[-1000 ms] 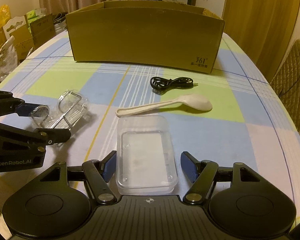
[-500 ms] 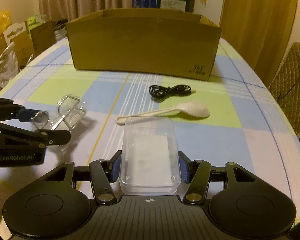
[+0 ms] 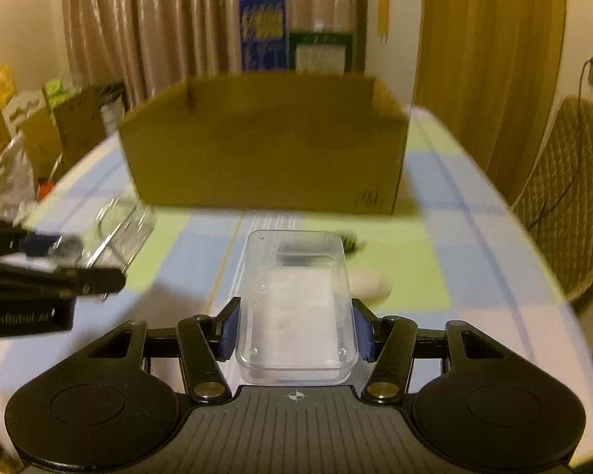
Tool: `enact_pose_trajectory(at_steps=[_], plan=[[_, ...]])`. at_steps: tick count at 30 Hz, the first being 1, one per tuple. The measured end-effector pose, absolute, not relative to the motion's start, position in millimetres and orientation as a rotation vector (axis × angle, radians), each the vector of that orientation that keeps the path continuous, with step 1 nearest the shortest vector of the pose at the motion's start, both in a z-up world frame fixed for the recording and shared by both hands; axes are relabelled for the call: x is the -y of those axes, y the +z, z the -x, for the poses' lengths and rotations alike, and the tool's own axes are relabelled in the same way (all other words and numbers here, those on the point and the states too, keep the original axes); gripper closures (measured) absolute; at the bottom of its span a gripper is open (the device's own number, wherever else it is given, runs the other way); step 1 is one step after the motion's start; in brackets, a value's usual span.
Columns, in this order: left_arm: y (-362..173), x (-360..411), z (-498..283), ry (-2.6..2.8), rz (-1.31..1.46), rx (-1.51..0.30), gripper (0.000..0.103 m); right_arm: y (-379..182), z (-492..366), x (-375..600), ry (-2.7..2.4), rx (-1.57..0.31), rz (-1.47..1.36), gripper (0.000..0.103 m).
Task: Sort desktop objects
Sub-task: 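Lift the container and wire rack and carry both toward the cardboard box, then lower both items into the cardboard box and open both tools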
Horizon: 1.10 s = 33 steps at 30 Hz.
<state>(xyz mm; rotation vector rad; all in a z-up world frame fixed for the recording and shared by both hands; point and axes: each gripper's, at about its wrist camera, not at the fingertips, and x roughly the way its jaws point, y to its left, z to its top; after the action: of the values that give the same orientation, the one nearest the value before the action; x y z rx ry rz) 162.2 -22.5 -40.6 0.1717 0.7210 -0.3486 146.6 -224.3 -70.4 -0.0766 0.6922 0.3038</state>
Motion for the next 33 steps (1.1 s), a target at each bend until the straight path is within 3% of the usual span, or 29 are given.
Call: enact_pose_trajectory(at_steps=[15, 33], plan=[[44.7, 26.8, -239.7, -0.280, -0.184, -0.624, 0.054, 17.9, -244.0, 222.5, 0.317, -0.557, 0.043, 0.050], [53.9, 33.1, -322.0, -0.276, -0.174, -0.665, 0.054, 24.8, -327.8, 202.7, 0.346, -0.607, 0.064, 0.050]])
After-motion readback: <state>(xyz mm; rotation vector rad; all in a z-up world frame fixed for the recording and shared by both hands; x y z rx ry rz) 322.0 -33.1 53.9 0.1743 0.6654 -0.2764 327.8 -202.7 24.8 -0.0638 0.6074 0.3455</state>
